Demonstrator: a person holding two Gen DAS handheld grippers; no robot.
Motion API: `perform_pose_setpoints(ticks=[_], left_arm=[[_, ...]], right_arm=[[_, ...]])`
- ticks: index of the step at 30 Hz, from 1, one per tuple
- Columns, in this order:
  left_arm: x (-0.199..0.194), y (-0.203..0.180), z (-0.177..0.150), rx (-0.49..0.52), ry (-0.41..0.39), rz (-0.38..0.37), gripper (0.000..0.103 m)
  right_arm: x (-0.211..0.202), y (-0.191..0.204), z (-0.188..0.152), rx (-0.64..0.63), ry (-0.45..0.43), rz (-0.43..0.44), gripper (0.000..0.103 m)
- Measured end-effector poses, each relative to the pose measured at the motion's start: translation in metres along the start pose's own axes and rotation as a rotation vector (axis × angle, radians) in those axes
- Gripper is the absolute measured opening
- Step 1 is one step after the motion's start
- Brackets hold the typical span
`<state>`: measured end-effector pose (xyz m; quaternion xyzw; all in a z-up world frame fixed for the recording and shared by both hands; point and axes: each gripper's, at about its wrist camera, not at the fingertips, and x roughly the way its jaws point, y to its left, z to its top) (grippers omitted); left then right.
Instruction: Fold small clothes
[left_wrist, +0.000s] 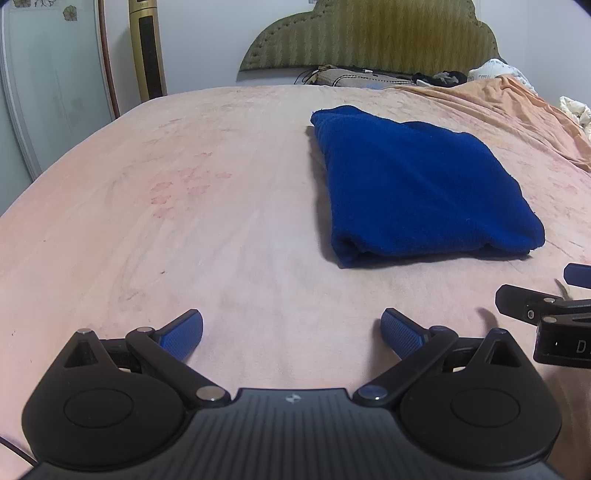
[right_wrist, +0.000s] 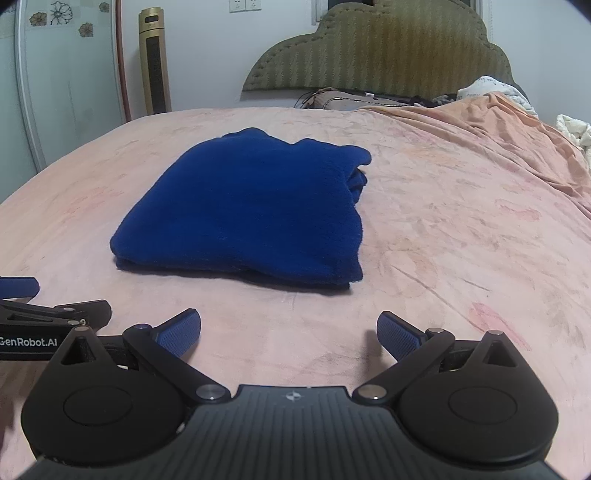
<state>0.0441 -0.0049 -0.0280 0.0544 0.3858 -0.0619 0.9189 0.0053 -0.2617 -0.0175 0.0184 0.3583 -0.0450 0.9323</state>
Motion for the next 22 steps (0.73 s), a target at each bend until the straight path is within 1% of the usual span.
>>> perform_pose_setpoints(ticks=[5, 16, 21, 22], left_arm=[[0.0022, 0.0001, 0.0015, 0.0, 0.006, 0.004, 0.103], [0.0034, -0.0024, 0.0039, 0.014, 0.01, 0.008, 0.103], [0.004, -0.0062, 0.0049, 0.036, 0.001, 0.031, 0.103], [0.0042, -0.0062, 0.0053, 0.037, 0.002, 0.027, 0.103]], right_arm=[[-0.0011, 0.003, 0.0026, -0.019, -0.004, 0.005, 0.103], [0.0006, 0.0011, 0.0044, -0.007, 0.005, 0.02, 0.103], [0.0005, 0.0018, 0.0057, -0.01, 0.001, 0.022, 0.103], [0.0004, 0.0015, 0.0058, -0.01, 0.0, 0.022, 0.103]])
